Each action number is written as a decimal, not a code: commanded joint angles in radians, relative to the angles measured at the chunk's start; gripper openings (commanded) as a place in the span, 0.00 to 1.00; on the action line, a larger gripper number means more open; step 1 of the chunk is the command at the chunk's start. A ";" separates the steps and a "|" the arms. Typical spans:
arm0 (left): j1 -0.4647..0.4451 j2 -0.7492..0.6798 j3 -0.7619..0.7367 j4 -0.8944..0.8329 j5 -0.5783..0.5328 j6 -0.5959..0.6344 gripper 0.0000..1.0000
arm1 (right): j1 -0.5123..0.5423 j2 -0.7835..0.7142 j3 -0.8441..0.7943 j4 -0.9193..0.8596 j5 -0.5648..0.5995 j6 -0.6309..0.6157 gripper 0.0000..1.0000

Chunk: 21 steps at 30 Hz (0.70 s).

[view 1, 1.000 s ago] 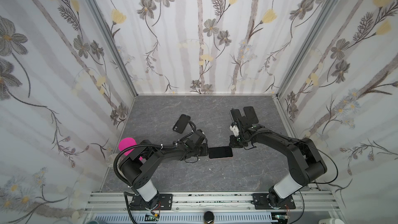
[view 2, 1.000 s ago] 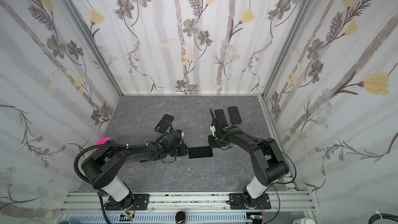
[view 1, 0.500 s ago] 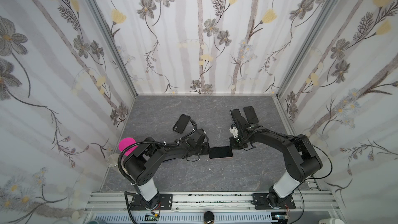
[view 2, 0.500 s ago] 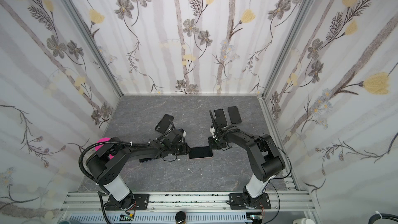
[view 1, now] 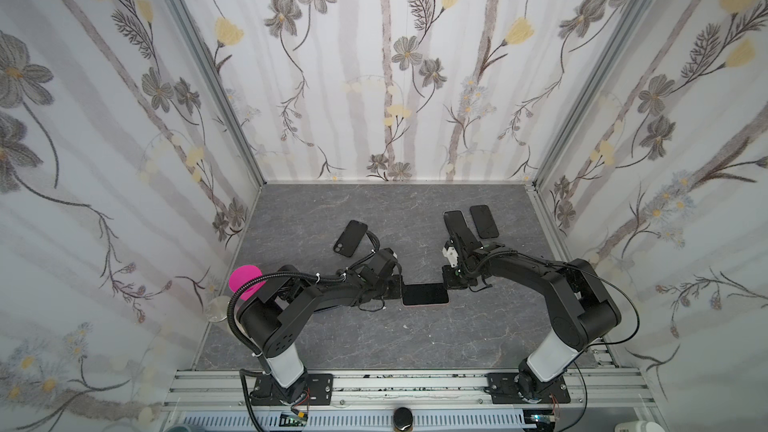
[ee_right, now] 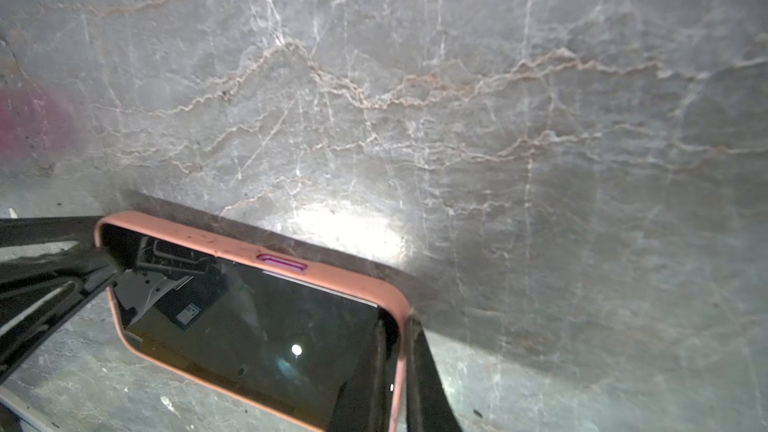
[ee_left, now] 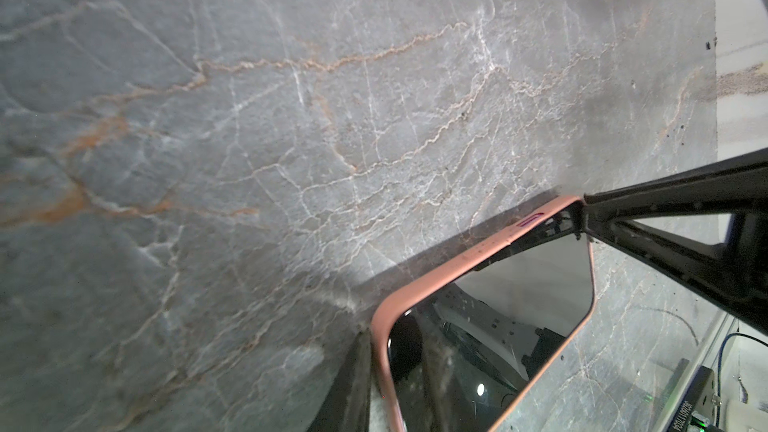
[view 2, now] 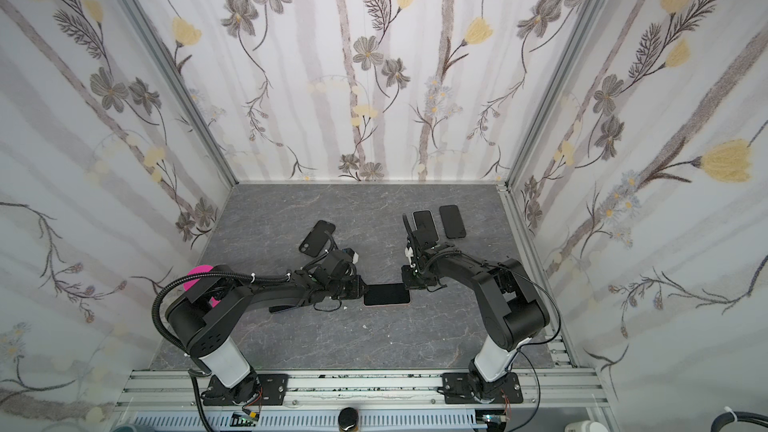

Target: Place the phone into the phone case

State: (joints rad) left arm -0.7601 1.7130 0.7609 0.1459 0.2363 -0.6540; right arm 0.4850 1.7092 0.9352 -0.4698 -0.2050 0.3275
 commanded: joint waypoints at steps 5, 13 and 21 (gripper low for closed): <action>-0.001 0.003 -0.014 -0.045 0.006 -0.001 0.23 | 0.055 0.056 -0.032 -0.087 0.122 -0.003 0.10; -0.001 -0.014 -0.010 -0.034 -0.001 -0.003 0.23 | 0.102 0.022 0.017 -0.105 0.165 -0.006 0.11; 0.010 -0.115 0.057 -0.082 -0.050 0.062 0.23 | 0.134 -0.138 0.139 -0.071 0.144 -0.088 0.18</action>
State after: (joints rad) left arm -0.7551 1.6352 0.7967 0.0834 0.2245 -0.6312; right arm 0.6163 1.6253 1.0412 -0.5499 -0.0498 0.2840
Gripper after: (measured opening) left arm 0.233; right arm 0.172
